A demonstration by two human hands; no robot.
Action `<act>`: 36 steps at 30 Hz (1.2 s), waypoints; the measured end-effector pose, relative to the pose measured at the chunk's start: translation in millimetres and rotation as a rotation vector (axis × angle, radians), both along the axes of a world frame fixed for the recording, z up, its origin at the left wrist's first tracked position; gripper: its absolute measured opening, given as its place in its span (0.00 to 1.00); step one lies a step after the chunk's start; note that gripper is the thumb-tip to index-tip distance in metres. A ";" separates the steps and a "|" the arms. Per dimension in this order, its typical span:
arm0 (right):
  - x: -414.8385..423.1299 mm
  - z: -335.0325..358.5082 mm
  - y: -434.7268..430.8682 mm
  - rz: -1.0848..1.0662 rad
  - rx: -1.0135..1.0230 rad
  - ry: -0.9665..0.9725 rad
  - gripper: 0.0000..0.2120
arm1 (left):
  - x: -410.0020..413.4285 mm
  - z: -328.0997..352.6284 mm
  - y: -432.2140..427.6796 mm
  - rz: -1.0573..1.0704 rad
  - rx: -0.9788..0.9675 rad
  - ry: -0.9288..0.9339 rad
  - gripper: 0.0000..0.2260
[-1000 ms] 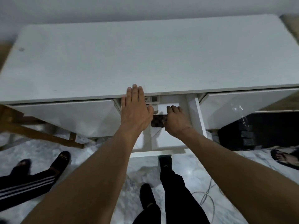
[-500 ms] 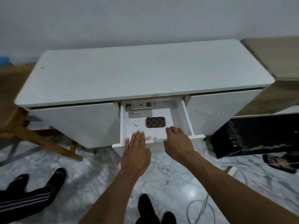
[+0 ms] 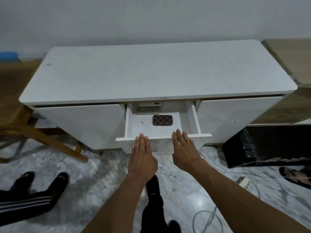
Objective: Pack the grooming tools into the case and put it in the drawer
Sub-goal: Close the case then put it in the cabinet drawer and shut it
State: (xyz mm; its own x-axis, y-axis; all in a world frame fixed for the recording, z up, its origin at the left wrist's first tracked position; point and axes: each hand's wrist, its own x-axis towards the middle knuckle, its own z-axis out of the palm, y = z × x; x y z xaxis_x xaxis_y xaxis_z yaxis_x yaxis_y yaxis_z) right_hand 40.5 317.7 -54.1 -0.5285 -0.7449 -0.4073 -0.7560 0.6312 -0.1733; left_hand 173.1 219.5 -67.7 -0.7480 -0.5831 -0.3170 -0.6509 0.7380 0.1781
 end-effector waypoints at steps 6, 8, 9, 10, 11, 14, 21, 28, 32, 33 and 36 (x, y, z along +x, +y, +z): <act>-34.2 0.8 -46.1 -0.046 -0.014 0.035 0.42 | -54.0 -0.7 -57.2 0.016 0.019 0.093 0.35; -49.6 -0.6 -59.9 -0.051 -0.020 0.017 0.43 | -67.4 -0.8 -70.3 0.014 0.006 0.124 0.35; -55.6 -0.8 -66.3 -0.060 -0.023 0.012 0.44 | -72.9 0.2 -76.5 0.018 0.000 0.124 0.36; -60.8 -0.4 -72.9 -0.066 -0.020 0.011 0.44 | -78.1 -1.8 -83.5 0.013 -0.012 0.119 0.36; -64.9 0.1 -78.5 -0.065 -0.015 0.012 0.45 | -82.3 -2.5 -89.6 0.010 -0.031 0.128 0.37; -78.0 0.7 -92.8 -0.049 -0.017 0.026 0.45 | -92.8 -7.3 -106.2 -0.001 -0.078 0.158 0.39; -92.3 -0.4 -107.5 -0.021 0.002 0.033 0.44 | -105.6 -13.9 -123.6 -0.014 -0.052 0.149 0.37; -96.4 -0.5 -107.2 0.008 0.075 0.049 0.46 | -108.9 -14.4 -126.3 -0.019 -0.063 0.118 0.37; -105.2 10.5 -107.1 0.008 0.075 -0.013 0.46 | -111.7 -6.5 -122.6 0.043 0.124 0.073 0.38; -109.1 13.7 -107.0 0.008 0.061 -0.036 0.46 | -112.7 -4.1 -121.8 0.057 0.180 0.049 0.39; -112.6 24.3 -95.9 -0.037 0.015 -0.116 0.41 | -95.7 -6.7 -107.1 0.090 0.180 0.075 0.38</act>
